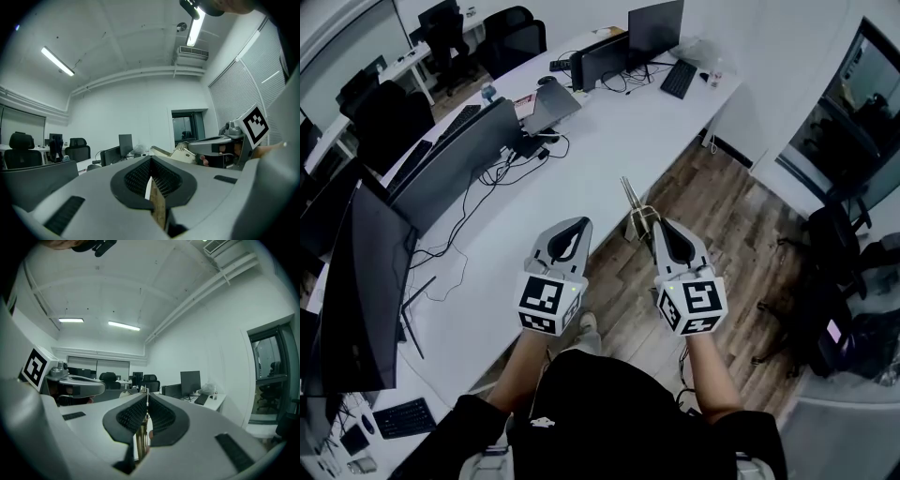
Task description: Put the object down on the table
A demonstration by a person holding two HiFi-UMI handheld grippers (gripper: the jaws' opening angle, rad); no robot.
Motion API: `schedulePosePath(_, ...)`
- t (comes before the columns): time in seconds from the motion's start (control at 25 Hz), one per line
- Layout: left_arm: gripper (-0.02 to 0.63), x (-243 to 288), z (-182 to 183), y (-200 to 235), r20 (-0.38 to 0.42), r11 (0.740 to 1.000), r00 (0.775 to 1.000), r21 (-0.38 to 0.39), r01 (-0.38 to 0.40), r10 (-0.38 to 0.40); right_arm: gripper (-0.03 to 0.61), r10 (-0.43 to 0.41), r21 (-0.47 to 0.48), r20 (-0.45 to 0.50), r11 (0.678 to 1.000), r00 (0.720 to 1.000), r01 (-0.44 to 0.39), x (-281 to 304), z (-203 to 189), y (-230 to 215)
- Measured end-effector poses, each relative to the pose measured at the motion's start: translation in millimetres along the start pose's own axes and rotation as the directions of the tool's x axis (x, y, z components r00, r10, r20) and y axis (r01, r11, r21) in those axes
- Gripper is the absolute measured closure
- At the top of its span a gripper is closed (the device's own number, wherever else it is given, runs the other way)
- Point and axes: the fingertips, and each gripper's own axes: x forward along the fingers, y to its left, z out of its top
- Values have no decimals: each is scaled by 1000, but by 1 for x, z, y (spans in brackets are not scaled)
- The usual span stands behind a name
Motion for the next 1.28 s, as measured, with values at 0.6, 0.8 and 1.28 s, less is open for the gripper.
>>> schedulePosePath(0.6,600,83,10,100,7,1000,1000,-2,14,-14,551,-17,-31,-33,999,999,16,130,13,-17)
schedulePosePath(0.8,600,106,7,133,6,999,1000,-13,29,-29,549,-38,-39,-40,999,998,36,167,14,-18)
schedulePosePath(1.28,600,125,-15,186,-17,998,999,-42,38,-38,551,-59,-43,-75,998,995,56,222,-2,-10)
